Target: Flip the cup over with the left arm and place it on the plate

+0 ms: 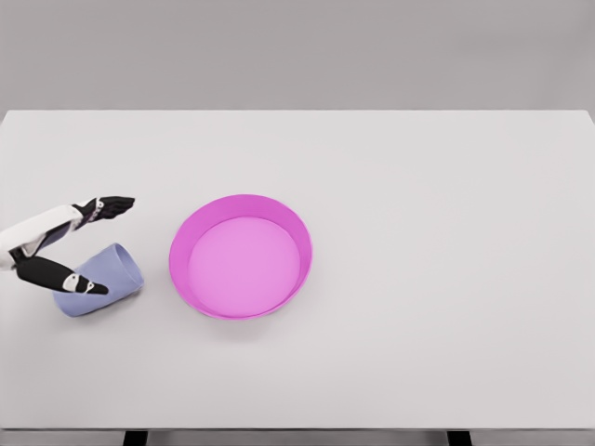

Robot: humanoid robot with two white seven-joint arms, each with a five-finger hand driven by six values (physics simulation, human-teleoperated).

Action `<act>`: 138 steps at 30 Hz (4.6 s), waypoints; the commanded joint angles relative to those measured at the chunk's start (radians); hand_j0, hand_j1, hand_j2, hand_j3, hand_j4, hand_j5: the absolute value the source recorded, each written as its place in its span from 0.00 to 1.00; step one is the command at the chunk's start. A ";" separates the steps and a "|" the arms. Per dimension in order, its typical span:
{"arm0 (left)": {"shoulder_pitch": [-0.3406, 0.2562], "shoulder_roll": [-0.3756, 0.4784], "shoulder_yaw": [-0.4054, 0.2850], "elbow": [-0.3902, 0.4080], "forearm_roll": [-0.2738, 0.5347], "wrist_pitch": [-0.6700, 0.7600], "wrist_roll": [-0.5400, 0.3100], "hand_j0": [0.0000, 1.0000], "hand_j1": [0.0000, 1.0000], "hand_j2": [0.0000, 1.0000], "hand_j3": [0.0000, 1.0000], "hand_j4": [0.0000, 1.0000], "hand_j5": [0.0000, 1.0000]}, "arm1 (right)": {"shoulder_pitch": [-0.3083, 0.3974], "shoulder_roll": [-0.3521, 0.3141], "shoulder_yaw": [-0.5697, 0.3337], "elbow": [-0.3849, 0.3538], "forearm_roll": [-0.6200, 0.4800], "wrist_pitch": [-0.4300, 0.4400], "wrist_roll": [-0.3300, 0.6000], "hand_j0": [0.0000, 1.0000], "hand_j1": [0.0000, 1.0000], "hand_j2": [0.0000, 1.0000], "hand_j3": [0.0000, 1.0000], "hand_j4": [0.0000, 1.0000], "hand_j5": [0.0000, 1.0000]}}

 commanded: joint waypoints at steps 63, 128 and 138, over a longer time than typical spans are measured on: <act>0.064 -0.106 0.089 0.014 0.014 0.029 0.094 0.59 0.59 0.59 0.59 0.59 0.59 | 0.000 0.000 0.000 0.000 0.000 -0.001 0.000 1.00 1.00 1.00 1.00 1.00 1.00; -0.112 -0.766 -0.259 0.160 -0.241 -0.373 0.578 1.00 1.00 1.00 1.00 1.00 1.00 | 0.000 0.000 0.000 0.000 0.000 0.000 0.000 1.00 1.00 1.00 1.00 1.00 1.00; -0.235 -0.307 -0.271 0.016 -0.055 -0.373 0.517 1.00 1.00 1.00 1.00 1.00 1.00 | 0.000 0.000 0.000 0.000 0.000 0.000 0.000 1.00 1.00 1.00 1.00 1.00 1.00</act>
